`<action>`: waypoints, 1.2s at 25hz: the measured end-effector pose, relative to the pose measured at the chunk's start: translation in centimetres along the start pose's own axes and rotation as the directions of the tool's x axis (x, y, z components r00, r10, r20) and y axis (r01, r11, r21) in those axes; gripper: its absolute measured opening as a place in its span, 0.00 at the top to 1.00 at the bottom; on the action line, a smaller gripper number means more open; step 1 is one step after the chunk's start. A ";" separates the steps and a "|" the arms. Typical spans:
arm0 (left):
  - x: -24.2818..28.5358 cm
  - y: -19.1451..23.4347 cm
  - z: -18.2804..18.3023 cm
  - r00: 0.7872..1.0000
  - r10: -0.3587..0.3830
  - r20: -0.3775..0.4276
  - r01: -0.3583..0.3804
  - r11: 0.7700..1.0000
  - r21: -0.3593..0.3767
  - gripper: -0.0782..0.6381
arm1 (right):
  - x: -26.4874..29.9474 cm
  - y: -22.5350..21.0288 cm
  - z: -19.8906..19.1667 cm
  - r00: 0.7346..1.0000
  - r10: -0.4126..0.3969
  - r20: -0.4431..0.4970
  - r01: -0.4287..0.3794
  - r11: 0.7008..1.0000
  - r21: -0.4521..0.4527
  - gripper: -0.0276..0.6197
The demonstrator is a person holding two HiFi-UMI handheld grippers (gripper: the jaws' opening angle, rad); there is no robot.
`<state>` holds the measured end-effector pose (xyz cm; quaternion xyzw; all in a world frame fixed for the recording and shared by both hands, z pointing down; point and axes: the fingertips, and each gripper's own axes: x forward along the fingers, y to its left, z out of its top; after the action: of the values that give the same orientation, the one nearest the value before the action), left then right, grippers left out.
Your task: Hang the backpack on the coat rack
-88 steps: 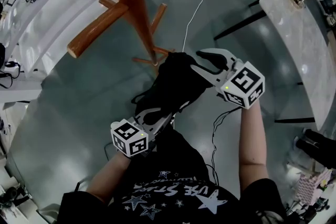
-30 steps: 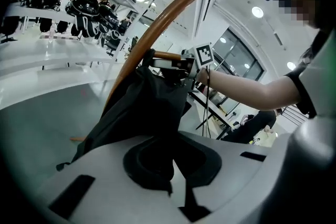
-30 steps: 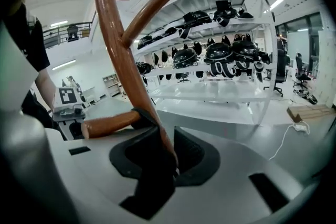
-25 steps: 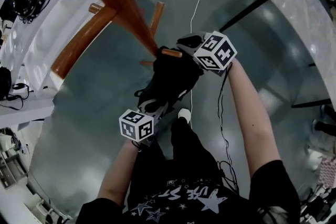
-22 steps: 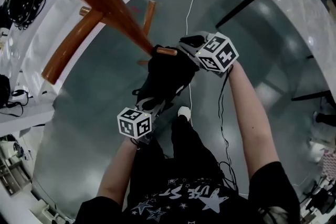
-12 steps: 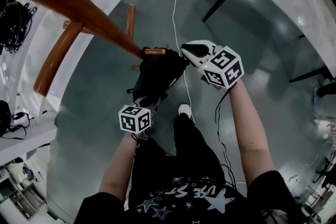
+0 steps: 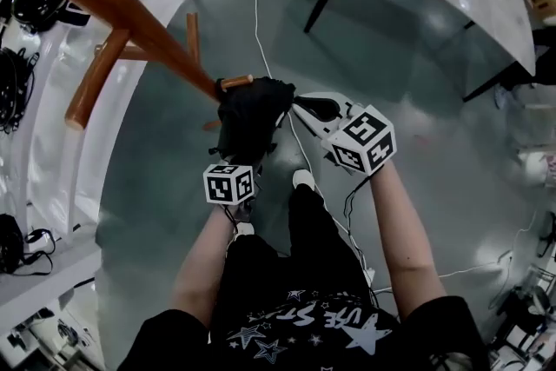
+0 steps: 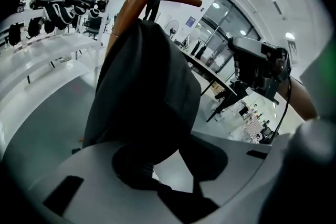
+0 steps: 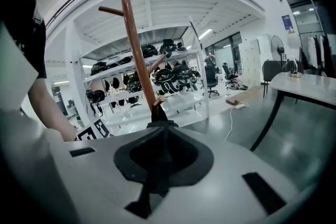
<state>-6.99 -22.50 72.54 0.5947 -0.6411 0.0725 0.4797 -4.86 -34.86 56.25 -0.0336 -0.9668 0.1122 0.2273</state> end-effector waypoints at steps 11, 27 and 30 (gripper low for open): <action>-7.4 -3.6 -2.2 0.983 -0.182 0.008 0.178 0.972 0.156 0.60 | -5.0 9.7 0.6 0.974 -0.198 0.110 0.194 0.980 0.052 0.90; -23.1 -6.8 -4.3 0.930 -0.361 -0.072 0.352 0.818 0.455 0.61 | -13.3 25.2 -1.7 0.785 -0.603 0.139 0.535 0.774 0.338 0.94; -24.8 -8.1 -3.2 0.920 -0.390 -0.041 0.362 0.803 0.473 0.64 | -14.1 26.7 -1.4 0.768 -0.625 0.140 0.551 0.756 0.353 0.94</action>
<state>-2.76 -5.50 52.98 0.8103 -0.4869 0.1124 0.3063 8.76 -10.25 45.19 0.3226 -0.9204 0.1786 0.1303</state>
